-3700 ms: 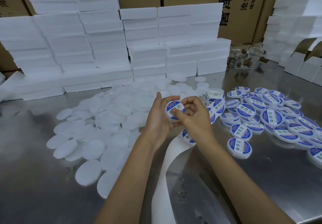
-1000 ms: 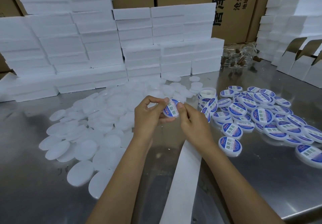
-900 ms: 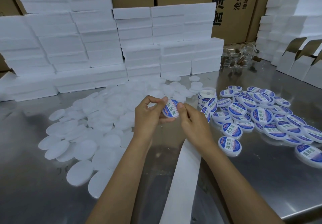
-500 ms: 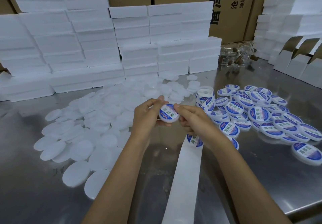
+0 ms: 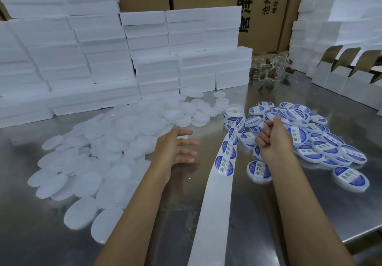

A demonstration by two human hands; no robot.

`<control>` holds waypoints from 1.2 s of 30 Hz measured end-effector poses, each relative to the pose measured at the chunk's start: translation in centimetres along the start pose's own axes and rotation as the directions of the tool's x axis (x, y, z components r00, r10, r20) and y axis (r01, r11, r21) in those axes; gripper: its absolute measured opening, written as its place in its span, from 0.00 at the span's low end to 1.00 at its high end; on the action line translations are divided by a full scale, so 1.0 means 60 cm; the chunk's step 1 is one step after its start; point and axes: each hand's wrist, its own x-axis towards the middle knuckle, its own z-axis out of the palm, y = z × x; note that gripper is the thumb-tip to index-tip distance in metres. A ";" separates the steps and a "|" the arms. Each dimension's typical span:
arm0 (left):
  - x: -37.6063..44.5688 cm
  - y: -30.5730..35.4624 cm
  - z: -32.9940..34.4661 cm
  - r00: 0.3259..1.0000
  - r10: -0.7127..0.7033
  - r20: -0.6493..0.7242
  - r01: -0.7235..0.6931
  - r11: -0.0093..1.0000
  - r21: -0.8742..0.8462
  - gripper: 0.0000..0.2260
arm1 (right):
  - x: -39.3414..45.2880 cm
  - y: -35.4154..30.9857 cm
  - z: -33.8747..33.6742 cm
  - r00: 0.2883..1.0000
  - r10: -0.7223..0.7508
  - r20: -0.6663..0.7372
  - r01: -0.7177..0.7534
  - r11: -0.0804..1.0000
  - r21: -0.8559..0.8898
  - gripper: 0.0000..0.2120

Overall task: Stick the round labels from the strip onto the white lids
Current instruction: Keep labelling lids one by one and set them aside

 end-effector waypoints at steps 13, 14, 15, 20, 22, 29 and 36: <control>0.001 -0.001 0.001 0.992 -0.058 -0.108 0.056 0.998 -0.023 0.16 | -0.014 0.027 0.032 0.979 -0.167 0.114 0.201 0.849 -0.489 0.10; 0.001 -0.002 0.001 0.989 -0.057 -0.137 0.051 0.998 -0.045 0.14 | -0.020 0.038 0.037 0.950 -0.258 0.173 0.310 0.759 -0.572 0.10; 0.002 -0.002 0.000 0.984 -0.056 -0.169 0.045 0.997 -0.068 0.12 | -0.026 0.050 0.044 0.904 -0.341 0.257 0.425 0.658 -0.622 0.10; 0.005 -0.004 -0.005 0.967 -0.038 -0.251 0.005 0.991 -0.131 0.09 | -0.035 0.103 0.102 0.614 -0.393 0.684 0.775 0.140 -0.616 0.09; 0.008 -0.005 -0.007 0.963 -0.025 -0.269 -0.017 0.988 -0.150 0.10 | -0.019 0.115 0.133 0.558 -0.300 0.774 0.806 -0.027 -0.592 0.08; 0.022 -0.008 -0.012 0.959 -0.040 -0.282 -0.010 0.985 -0.174 0.10 | 0.047 0.159 0.206 0.675 0.024 0.738 0.722 -0.231 -0.653 0.19; 0.029 -0.009 -0.016 0.962 -0.059 -0.268 0.009 0.983 -0.182 0.09 | 0.053 0.178 0.214 0.680 -0.097 0.727 0.691 -0.248 -0.679 0.13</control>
